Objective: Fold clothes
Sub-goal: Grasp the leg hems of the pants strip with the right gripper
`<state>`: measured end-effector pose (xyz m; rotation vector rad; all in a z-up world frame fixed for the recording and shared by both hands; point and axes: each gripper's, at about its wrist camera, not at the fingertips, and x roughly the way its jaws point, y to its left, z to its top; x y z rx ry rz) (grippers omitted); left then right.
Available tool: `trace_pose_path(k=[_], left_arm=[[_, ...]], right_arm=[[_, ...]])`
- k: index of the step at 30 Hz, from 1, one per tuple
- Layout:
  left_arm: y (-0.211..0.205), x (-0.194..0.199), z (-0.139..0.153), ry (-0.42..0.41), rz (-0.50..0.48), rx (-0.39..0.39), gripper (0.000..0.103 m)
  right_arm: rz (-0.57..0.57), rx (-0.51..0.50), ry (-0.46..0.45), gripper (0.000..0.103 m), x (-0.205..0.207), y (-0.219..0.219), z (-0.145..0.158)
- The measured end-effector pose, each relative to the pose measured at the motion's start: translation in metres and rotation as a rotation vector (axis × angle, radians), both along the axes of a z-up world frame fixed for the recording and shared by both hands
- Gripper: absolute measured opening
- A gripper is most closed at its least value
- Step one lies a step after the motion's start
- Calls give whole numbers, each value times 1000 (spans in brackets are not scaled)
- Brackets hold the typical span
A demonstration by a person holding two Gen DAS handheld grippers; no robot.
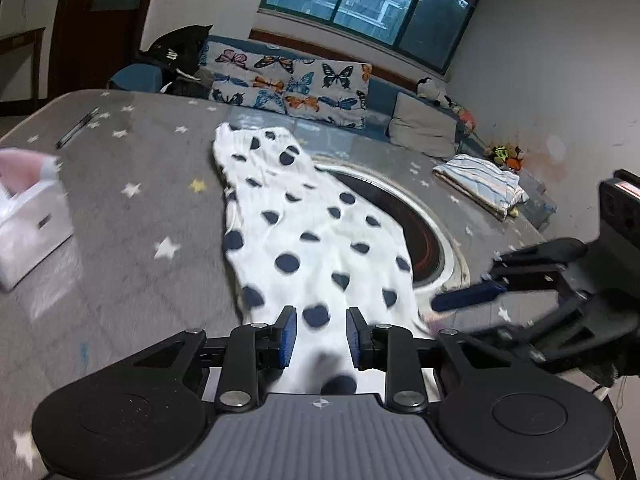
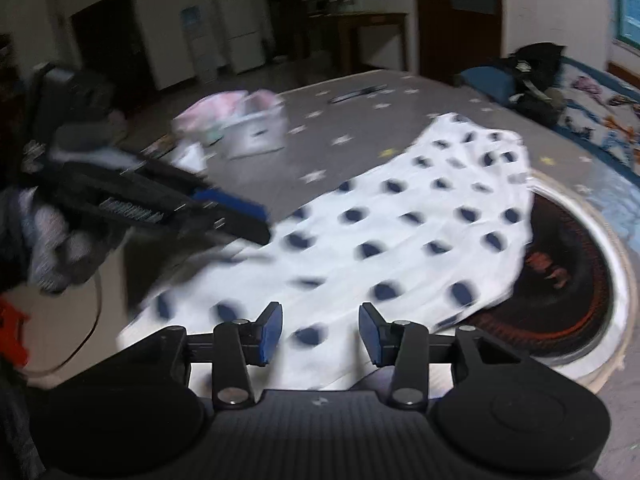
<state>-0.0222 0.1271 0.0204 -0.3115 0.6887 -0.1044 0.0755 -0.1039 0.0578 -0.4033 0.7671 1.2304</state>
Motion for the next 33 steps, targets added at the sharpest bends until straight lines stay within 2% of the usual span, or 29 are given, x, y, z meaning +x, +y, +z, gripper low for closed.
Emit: trace_pose_path(k=[7, 10, 13, 14, 17, 21, 27, 33], left_arm=[[3, 40, -15, 56, 6, 20, 28], [11, 48, -25, 93, 31, 34, 28], [22, 48, -25, 98, 52, 14, 28], [23, 49, -23, 93, 56, 21, 28], [22, 58, -17, 81, 62, 35, 41], [20, 78, -12, 77, 65, 49, 51], [25, 113, -18, 100, 87, 95, 52], [42, 139, -25, 125, 134, 140, 52]], right_arm=[[-131, 9, 20, 44, 54, 17, -18], [-172, -11, 33, 44, 71, 19, -30], [-201, -20, 56, 44, 84, 15, -35], [-204, -16, 55, 44, 86, 14, -34], [-207, 5, 41, 45, 94, 18, -25], [-207, 21, 51, 45, 110, 31, -24], [-197, -36, 66, 45, 133, 50, -38], [-183, -12, 42, 46, 156, 62, -25]])
